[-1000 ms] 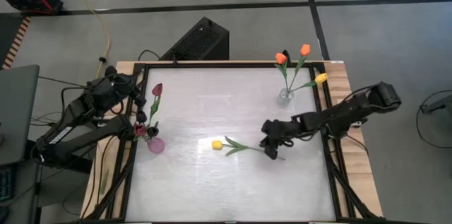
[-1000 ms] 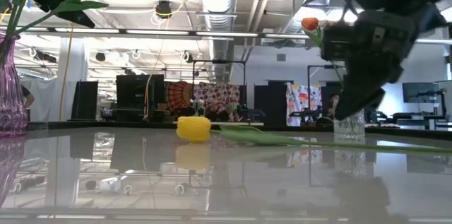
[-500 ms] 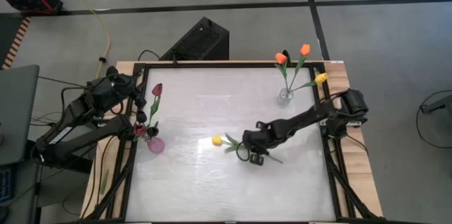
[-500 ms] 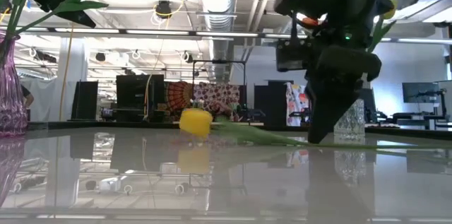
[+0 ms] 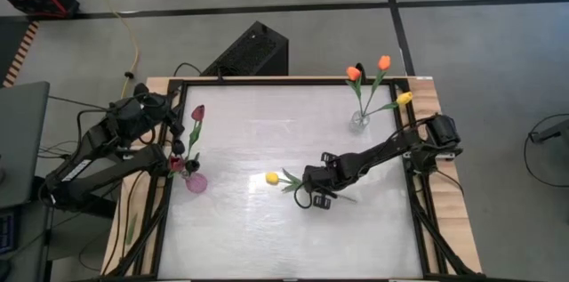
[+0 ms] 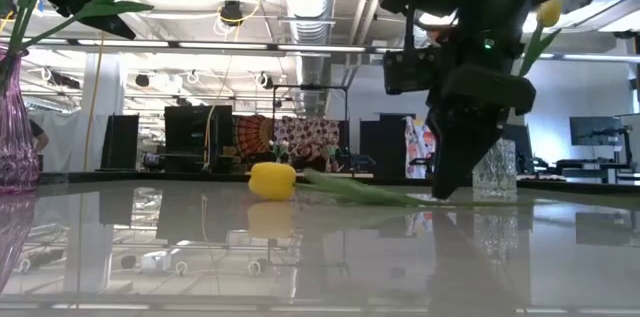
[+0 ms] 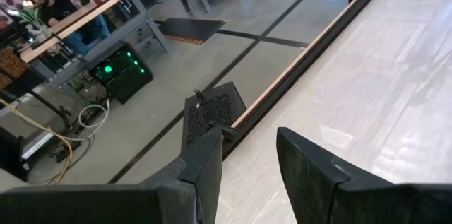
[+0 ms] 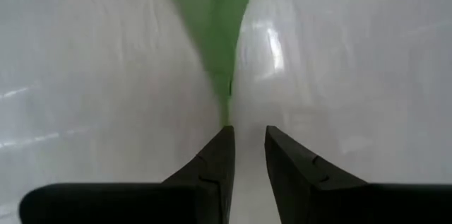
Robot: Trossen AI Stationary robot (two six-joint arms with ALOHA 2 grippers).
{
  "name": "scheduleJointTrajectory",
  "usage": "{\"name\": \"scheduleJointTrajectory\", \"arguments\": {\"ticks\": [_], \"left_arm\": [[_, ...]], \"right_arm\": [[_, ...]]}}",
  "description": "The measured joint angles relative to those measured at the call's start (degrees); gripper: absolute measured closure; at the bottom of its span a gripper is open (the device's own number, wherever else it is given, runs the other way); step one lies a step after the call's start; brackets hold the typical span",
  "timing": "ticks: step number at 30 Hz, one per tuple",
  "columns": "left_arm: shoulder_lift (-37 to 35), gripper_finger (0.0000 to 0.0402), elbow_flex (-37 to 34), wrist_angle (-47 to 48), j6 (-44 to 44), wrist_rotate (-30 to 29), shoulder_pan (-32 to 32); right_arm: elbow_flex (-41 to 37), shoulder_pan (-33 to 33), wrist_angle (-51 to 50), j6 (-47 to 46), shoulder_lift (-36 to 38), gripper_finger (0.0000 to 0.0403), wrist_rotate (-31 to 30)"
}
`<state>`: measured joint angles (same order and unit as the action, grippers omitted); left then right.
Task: Sort flowers into vase by color
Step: Put the yellow tulip into the transparent vase
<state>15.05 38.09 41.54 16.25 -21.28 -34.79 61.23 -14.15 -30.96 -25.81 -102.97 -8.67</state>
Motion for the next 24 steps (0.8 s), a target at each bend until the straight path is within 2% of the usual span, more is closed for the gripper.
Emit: {"name": "scheduleJointTrajectory", "arguments": {"ticks": [9, 14, 19, 24], "left_arm": [[0.0, 0.0276, 0.0, 0.2, -0.4, 0.0, 0.0], [0.0, 0.0276, 0.0, 0.2, -0.4, 0.1, 0.0], [0.0, 0.0276, 0.0, 0.1, -0.4, 0.1, 0.0], [0.0, 0.0276, 0.0, 0.1, -0.4, 0.1, 0.0]], "right_arm": [[0.2, -1.1, 5.6, -0.6, -4.9, 0.0296, -0.2], [0.5, -2.2, 3.5, -4.4, -6.3, 0.0296, -1.1], [0.2, -2.5, 2.1, -7.1, -3.4, 0.0296, -3.7], [-0.2, -1.7, 2.2, -11.0, 1.0, 0.0296, -2.5]]}}
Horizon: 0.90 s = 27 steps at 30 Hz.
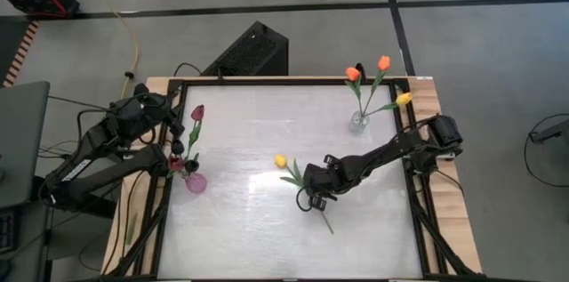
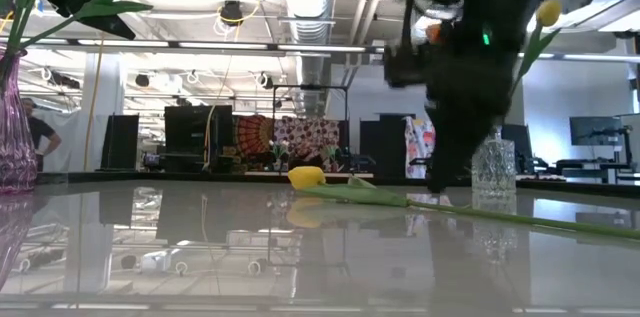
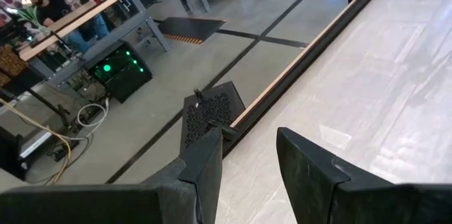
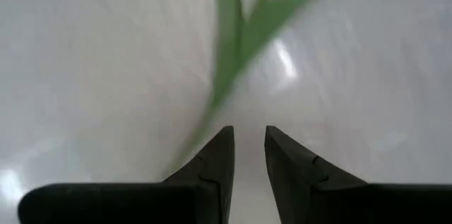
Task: Sort flowers into vase by color
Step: Put the yellow tulip into the transparent vase
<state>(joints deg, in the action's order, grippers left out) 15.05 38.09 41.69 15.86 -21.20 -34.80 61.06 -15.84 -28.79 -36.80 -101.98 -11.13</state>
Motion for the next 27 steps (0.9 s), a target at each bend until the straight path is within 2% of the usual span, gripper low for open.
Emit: {"name": "scheduleJointTrajectory", "arguments": {"ticks": [9, 21, 24, 27], "left_arm": [[0.0, 0.0276, 0.0, 0.0, 0.0, 0.0, 0.0], [0.0, 0.0276, 0.0, 0.1, -0.4, 0.2, 0.0], [0.0, 0.0276, 0.0, 0.2, -0.5, 0.3, 0.0], [0.0, 0.0276, 0.0, 0.2, -0.5, 0.3, 0.0]], "right_arm": [[0.2, -1.1, 3.9, -4.3, 0.8, 0.0296, 2.1], [0.9, -1.8, 8.2, -9.3, -9.0, 0.0297, 1.4], [1.0, -2.4, 6.9, -12.7, -9.7, 0.0314, -1.1], [1.0, -3.0, 4.1, -15.3, -9.3, 0.0352, -2.4]]}}
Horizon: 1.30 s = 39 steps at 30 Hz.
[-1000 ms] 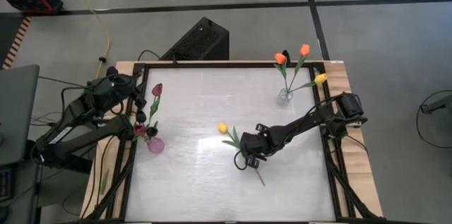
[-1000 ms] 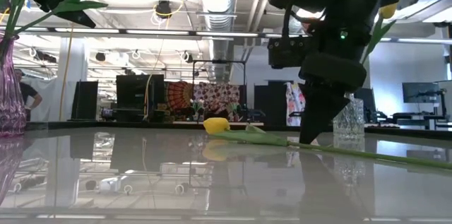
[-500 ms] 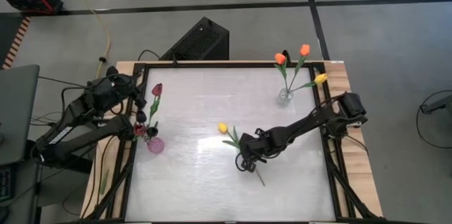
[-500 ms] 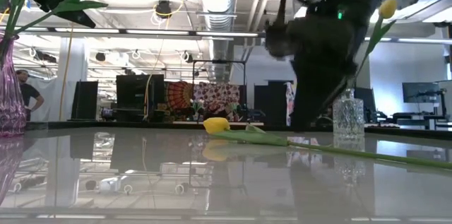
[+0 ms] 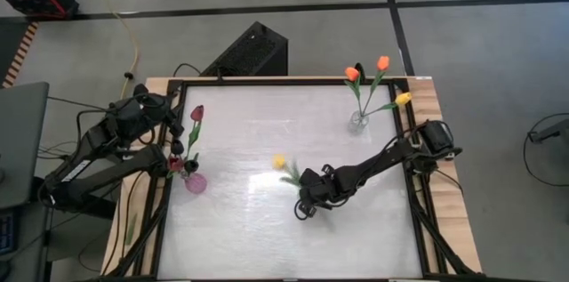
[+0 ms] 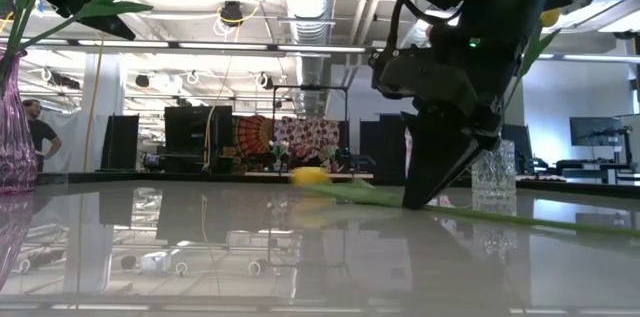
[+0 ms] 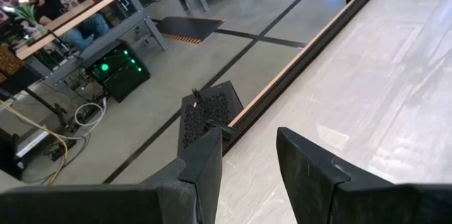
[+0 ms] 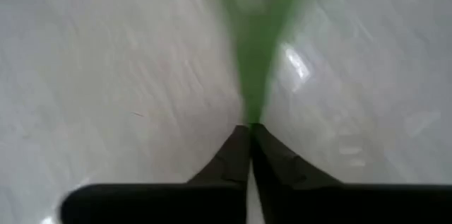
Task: Sort flowers into vase by color
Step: Put the yellow tulip into the transparent vase
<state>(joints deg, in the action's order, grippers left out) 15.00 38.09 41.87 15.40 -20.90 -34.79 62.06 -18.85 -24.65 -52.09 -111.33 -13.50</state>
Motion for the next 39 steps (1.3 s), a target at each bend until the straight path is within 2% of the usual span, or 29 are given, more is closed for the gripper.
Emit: {"name": "scheduleJointTrajectory", "arguments": {"ticks": [3, 10, 12, 17, 23, 28, 34, 37, 39], "left_arm": [[0.0, 0.0276, 0.0, 0.0, 0.0, 0.1, 0.0], [0.0, 0.0276, 0.0, 0.0, 0.0, 0.0, 0.0], [0.0, 0.0276, 0.0, 0.0, 0.0, 0.0, 0.0], [0.0, 0.0276, 0.0, 0.1, 0.0, 0.0, 0.0], [0.0, 0.0276, 0.0, 0.1, 0.0, 0.0, 0.0], [0.0, 0.0276, 0.0, 0.1, 0.0, 0.0, 0.0], [0.0, 0.0276, 0.0, 0.1, 0.0, 0.0, 0.0], [0.0, 0.0276, 0.0, 0.1, 0.0, 0.0, 0.0], [0.0, 0.0276, 0.0, 0.1, 0.0, 0.0, 0.0]], "right_arm": [[0.0, 0.1, -2.3, 0.1, 1.3, 0.0387, 0.9], [-1.0, 0.9, -4.7, 7.6, 7.5, 0.0387, 1.2], [-1.3, 0.9, -5.2, 10.1, 10.6, 0.0387, -1.5], [-4.3, 0.9, 1.4, 16.9, 21.9, 0.0387, -9.0], [-15.0, -0.4, 21.5, 27.4, 38.6, 0.0387, -17.0], [-23.7, -4.2, 37.2, 42.0, 52.3, 0.0387, -25.0], [-31.3, -7.5, 45.6, 57.9, 65.0, 0.0387, -38.4], [-34.1, -7.2, 47.2, 63.6, 69.4, 0.0387, -44.7], [-36.4, -5.5, 48.9, 68.9, 71.3, 0.0387, -46.3]]}}
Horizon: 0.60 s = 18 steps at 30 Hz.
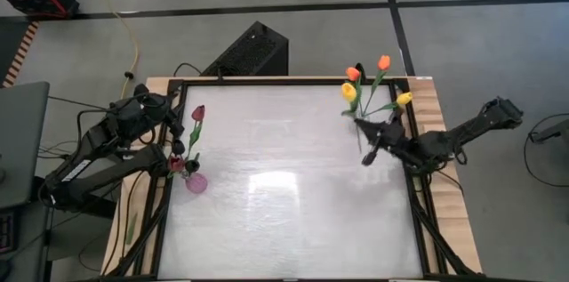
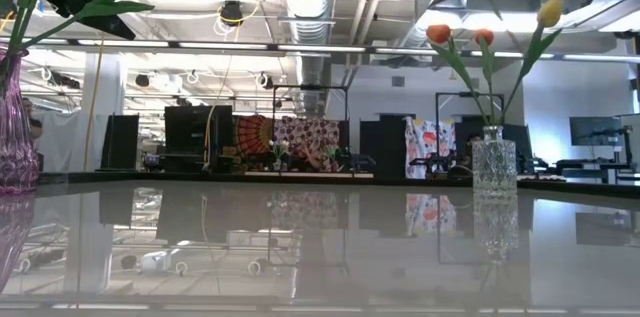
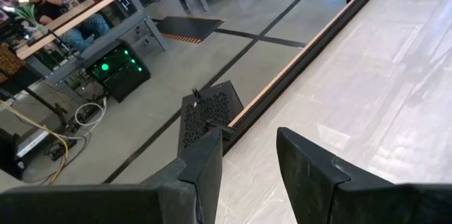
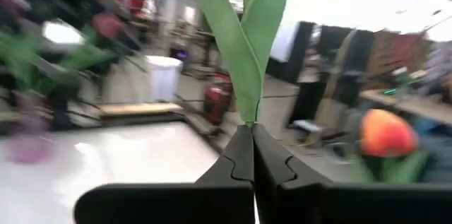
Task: Sort flowers into vase by color
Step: Put the yellow tulip into the transparent vase
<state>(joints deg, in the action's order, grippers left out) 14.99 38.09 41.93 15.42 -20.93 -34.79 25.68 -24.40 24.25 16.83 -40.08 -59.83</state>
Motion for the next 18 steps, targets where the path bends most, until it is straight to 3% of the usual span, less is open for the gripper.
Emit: {"name": "scheduleJointTrajectory", "arguments": {"ticks": [5, 12, 18], "left_arm": [[0.0, 0.0276, 0.0, 0.0, 0.0, 0.0, 0.0], [0.0, 0.0276, 0.0, 0.0, 0.0, 0.0, 0.0], [0.0, 0.0276, 0.0, 0.0, 0.0, -0.6, 0.0]], "right_arm": [[-6.5, 7.9, 9.3, 9.7, 1.3, 0.0387, 5.4], [-16.2, 21.0, 31.9, 16.0, 1.4, 0.0388, 16.3], [-20.1, 30.3, 35.7, 14.0, 1.5, 0.0388, 21.9]]}}
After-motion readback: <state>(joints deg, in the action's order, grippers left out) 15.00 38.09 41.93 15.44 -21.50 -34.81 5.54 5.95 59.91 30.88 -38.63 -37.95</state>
